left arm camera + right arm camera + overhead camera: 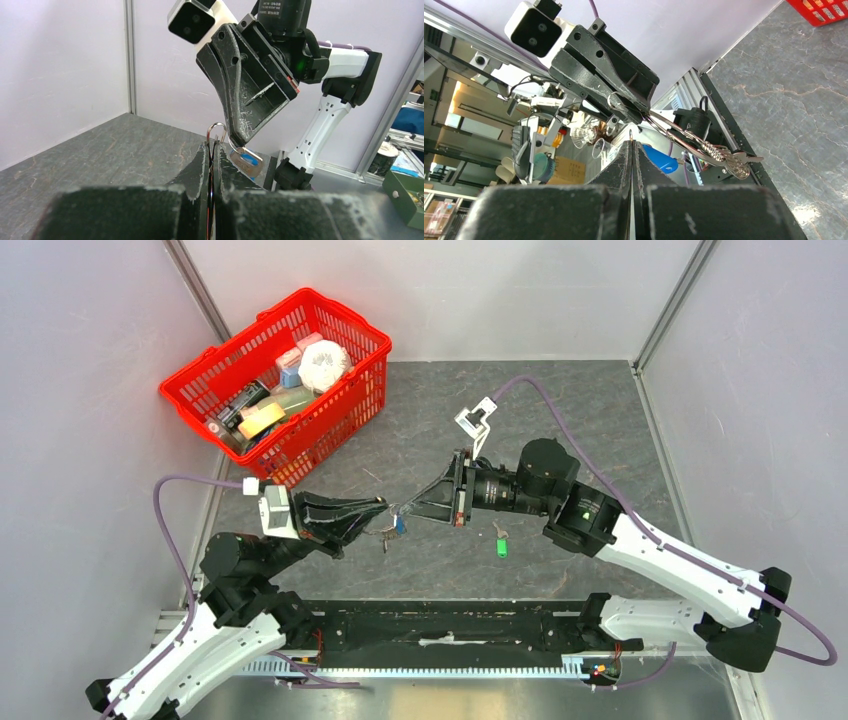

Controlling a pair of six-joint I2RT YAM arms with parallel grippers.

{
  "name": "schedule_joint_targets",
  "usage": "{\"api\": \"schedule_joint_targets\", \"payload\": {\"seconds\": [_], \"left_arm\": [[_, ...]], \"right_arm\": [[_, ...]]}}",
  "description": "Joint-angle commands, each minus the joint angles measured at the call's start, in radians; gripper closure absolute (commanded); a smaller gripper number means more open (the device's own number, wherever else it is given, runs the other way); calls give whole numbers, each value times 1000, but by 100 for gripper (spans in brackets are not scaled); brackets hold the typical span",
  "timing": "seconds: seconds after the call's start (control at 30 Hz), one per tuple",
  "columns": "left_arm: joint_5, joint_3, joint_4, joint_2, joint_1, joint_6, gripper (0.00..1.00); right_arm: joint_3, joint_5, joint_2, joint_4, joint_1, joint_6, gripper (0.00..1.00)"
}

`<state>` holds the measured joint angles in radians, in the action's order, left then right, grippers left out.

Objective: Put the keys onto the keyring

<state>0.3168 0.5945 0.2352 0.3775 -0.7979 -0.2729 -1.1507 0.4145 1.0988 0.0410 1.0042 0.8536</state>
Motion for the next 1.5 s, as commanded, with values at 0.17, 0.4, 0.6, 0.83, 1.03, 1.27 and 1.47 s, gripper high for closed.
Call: {"api": "schedule_joint_targets", "payload": {"seconds": [0.17,0.4,0.6,0.83,1.03,1.27,1.47], "left_arm": [[-30,-13,68,-18,2,51,98],[-30,-16,76,-20,2,52,98],[-25,-17,80,-19,2,52,98],[-28,-16,81,-24,1,54,98],[-32,-14,77,-28,2,51,98],[-62,1,19,-46,2,52,98],[-92,9,-20,-62,1,49,98]], "right_arm": [[62,-51,-33,-196,4,139,100],[69,-60,-19,-234,4,182,100],[65,-64,-4,-237,4,195,100],[67,-72,-5,-219,4,191,100],[65,-92,-35,-162,4,154,100],[32,-328,-197,279,2,-76,100],[204,-570,-276,492,2,-128,100]]}}
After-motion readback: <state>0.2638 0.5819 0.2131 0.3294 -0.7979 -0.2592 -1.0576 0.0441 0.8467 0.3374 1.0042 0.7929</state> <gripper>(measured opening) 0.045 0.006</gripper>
